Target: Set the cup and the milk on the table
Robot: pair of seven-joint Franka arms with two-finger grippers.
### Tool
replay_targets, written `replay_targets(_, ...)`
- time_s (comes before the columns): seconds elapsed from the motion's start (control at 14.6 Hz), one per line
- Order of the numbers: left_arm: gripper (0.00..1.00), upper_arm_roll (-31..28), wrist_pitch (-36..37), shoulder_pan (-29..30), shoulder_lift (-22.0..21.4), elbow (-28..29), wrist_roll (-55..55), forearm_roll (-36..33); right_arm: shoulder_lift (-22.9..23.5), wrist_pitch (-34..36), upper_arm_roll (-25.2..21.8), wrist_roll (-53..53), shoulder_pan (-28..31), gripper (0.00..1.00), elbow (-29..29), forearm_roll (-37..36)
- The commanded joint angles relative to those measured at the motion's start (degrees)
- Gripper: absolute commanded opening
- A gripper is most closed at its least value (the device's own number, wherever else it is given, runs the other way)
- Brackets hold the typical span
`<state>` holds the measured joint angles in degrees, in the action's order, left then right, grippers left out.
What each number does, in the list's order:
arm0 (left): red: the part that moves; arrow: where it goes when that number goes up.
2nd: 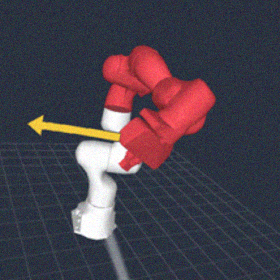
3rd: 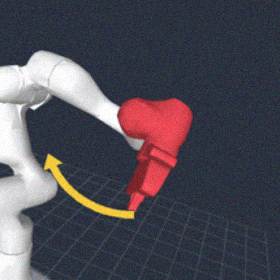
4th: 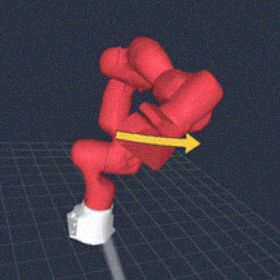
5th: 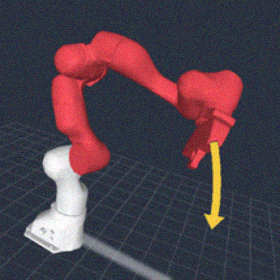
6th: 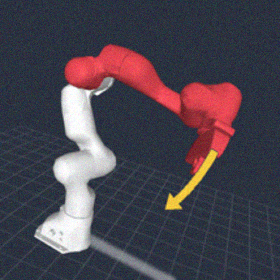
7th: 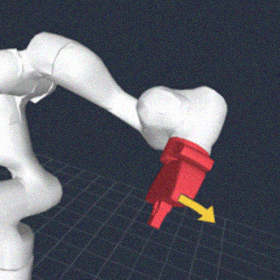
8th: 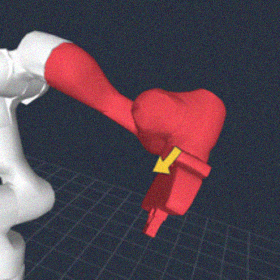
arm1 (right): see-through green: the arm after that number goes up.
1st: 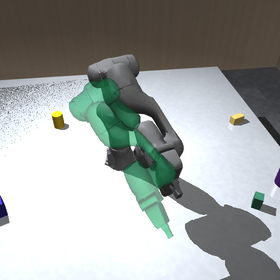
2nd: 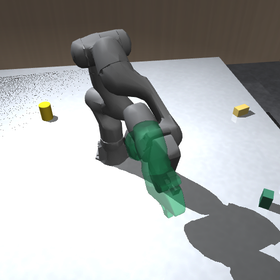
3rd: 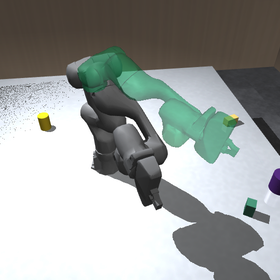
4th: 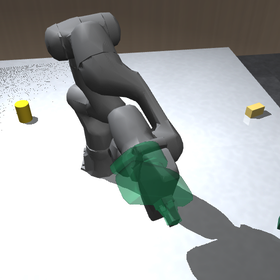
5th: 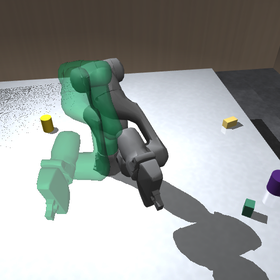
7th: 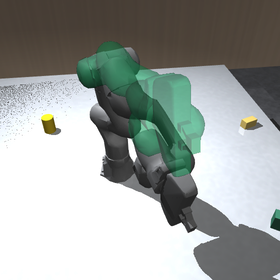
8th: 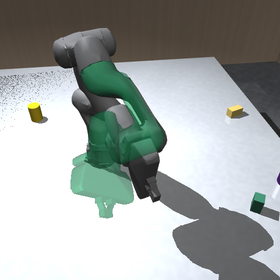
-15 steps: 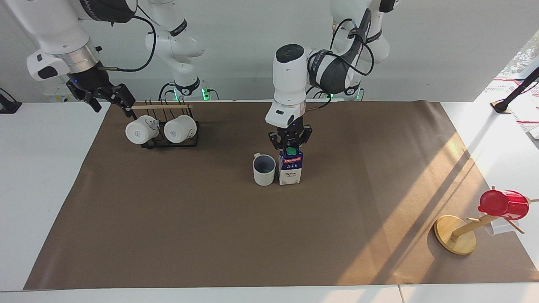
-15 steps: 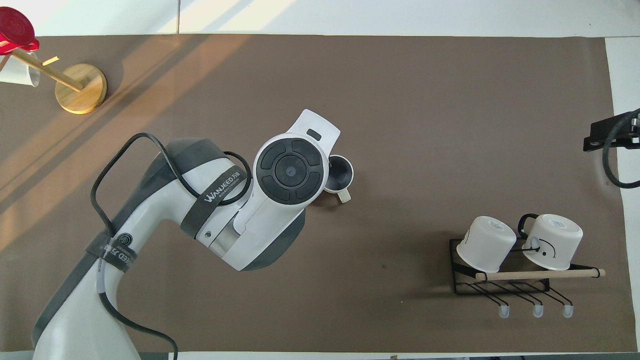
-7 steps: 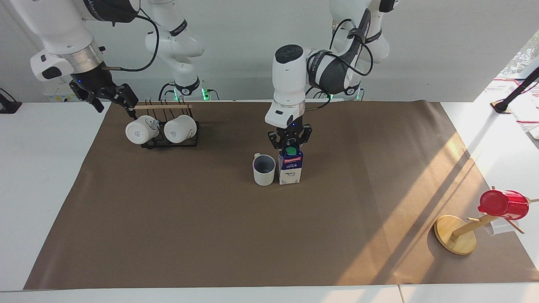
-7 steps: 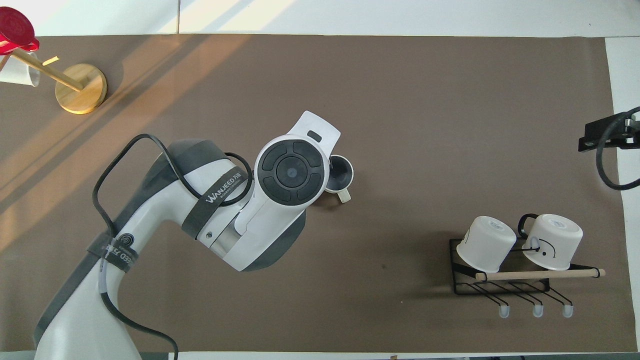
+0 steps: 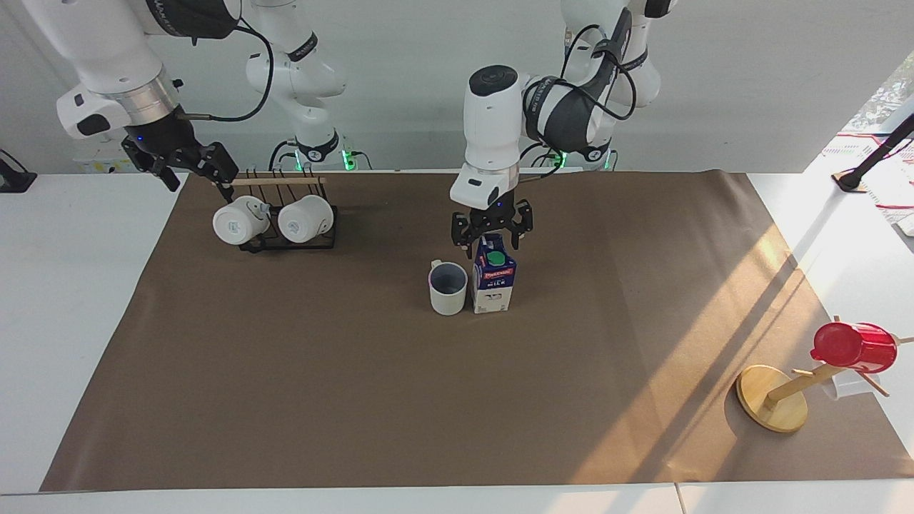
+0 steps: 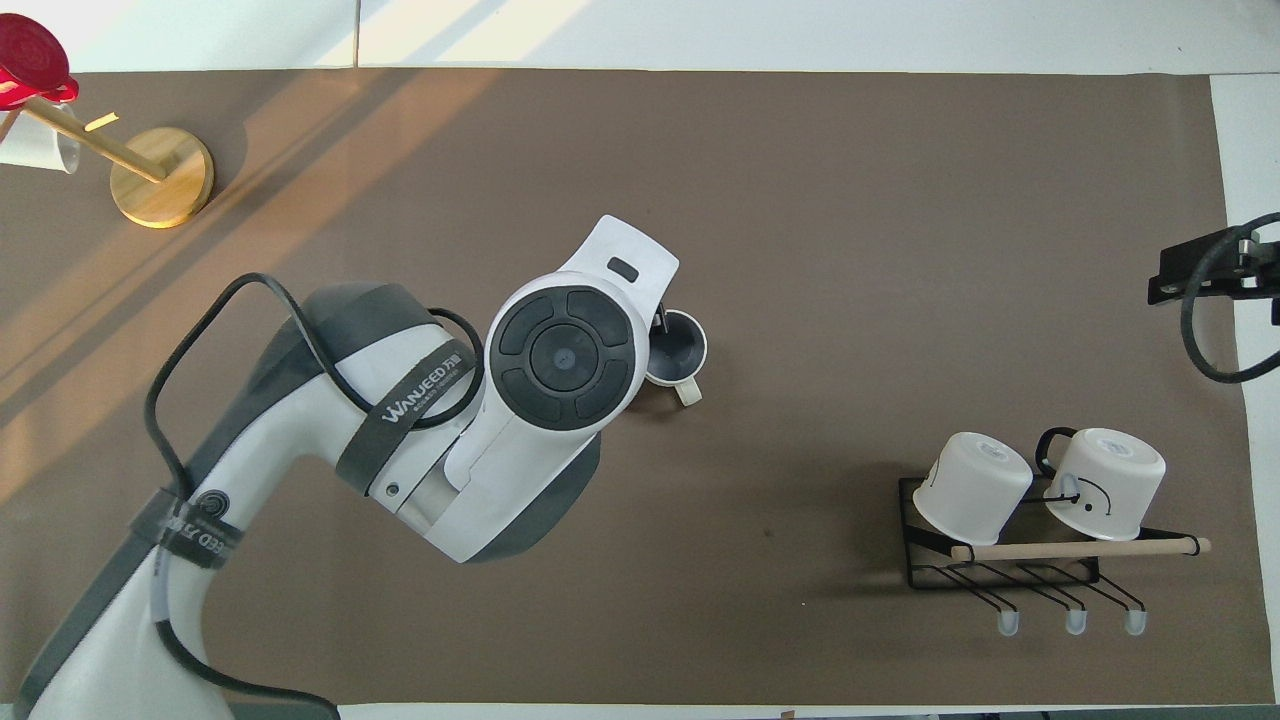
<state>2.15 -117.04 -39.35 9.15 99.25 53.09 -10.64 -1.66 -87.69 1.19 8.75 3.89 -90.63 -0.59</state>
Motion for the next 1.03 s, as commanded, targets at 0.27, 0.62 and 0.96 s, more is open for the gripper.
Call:
replay_targets(0.27,1.0,-0.65,7.78,8.04,-9.06,3.67,-11.76,4.65,-0.36,0.86,0.3,-0.84,0.24,1.0,-0.6,0.33)
replay_targets(0.62,1.0,-0.83,12.1,18.23,-11.25,3.58,-27.48,8.35,-0.45,0.77,0.3,-0.84,0.24,1.0,-0.6,0.33)
replay_targets(0.96,1.0,-1.18,18.76,28.26,-11.97,-1.58,-42.87,8.88,-0.45,0.68,0.3,-1.01,0.32,1.0,-0.77,0.33)
